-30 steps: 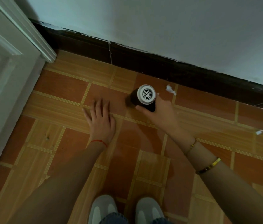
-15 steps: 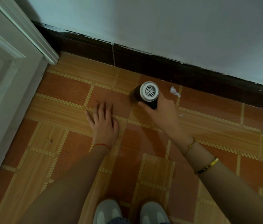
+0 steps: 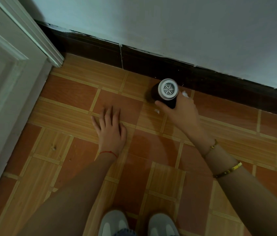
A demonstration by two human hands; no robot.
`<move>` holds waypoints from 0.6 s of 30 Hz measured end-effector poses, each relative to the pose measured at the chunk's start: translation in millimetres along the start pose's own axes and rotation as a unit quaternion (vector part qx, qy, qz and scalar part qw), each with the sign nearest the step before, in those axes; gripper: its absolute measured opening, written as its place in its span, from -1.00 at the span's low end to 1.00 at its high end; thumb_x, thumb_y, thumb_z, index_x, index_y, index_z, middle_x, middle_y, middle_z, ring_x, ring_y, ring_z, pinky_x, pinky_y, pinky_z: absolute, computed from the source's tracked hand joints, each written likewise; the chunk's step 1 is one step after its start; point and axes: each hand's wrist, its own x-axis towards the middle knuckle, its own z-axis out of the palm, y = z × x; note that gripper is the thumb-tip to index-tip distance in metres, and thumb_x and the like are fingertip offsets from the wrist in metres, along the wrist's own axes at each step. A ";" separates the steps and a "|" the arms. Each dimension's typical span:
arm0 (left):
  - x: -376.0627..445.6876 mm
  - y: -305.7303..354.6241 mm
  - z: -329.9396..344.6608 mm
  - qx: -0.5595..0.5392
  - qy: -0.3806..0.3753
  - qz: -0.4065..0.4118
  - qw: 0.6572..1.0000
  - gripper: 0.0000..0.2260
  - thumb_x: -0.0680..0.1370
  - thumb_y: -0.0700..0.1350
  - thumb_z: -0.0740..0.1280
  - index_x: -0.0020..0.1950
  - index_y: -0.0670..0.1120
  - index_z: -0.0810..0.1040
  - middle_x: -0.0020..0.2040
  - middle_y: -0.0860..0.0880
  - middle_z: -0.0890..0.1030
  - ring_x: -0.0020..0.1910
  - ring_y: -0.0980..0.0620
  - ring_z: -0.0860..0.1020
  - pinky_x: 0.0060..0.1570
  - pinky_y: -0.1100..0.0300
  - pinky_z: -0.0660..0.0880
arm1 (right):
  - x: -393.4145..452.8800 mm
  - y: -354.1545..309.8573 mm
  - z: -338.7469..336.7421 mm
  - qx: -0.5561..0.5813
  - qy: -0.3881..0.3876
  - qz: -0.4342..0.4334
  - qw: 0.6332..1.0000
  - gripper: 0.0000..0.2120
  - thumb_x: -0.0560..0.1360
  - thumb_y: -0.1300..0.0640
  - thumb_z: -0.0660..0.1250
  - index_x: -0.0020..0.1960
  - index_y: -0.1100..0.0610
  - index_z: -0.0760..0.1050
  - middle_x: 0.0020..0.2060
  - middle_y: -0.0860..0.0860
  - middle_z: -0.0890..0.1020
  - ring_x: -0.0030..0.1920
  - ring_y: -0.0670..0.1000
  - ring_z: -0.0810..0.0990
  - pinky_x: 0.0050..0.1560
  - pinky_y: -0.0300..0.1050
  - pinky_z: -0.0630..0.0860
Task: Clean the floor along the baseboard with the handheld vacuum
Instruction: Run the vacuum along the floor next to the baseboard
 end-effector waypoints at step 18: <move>-0.6 0.2 -1.9 -0.005 -0.012 -0.001 1.000 -0.51 0.60 -0.01 0.11 0.53 -0.06 0.29 0.56 -0.11 0.27 0.59 -0.15 0.13 0.51 -0.37 -0.09 | -28.8 -6.0 5.8 0.007 -0.074 -0.056 0.996 -0.38 0.46 -0.20 0.39 0.41 0.06 0.36 0.18 -0.01 0.63 0.14 -0.03 0.60 0.01 -0.26 0.46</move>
